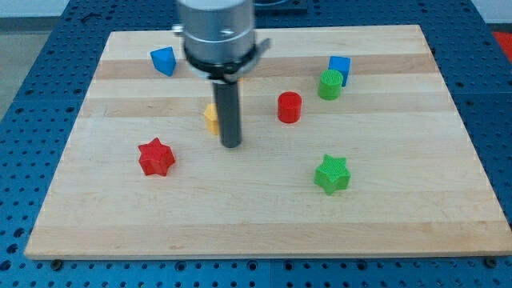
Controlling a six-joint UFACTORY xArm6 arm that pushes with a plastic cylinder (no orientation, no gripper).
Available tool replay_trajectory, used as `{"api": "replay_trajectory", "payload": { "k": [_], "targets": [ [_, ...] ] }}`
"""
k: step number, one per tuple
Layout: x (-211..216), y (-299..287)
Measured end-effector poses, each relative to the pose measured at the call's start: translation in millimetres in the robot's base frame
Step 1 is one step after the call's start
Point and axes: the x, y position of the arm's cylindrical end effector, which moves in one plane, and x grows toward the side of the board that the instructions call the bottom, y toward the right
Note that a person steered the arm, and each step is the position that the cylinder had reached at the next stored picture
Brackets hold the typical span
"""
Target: Move the red circle towards right
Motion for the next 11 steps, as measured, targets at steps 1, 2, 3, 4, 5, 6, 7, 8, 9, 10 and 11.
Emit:
{"api": "replay_trajectory", "payload": {
  "k": [1,2,3,4,5,6,7,8,9,10,11],
  "targets": [
    [-10.8,-2.8],
    [-12.5,16.6],
    [-14.4,27.8],
    [-33.6,28.5],
    [-51.2,29.0],
    [-52.6,55.1],
    [-52.6,93.2],
    [-55.2,127.4],
    [-54.7,135.7],
    [-37.4,138.3],
    [-25.9,159.2]
  ]
}}
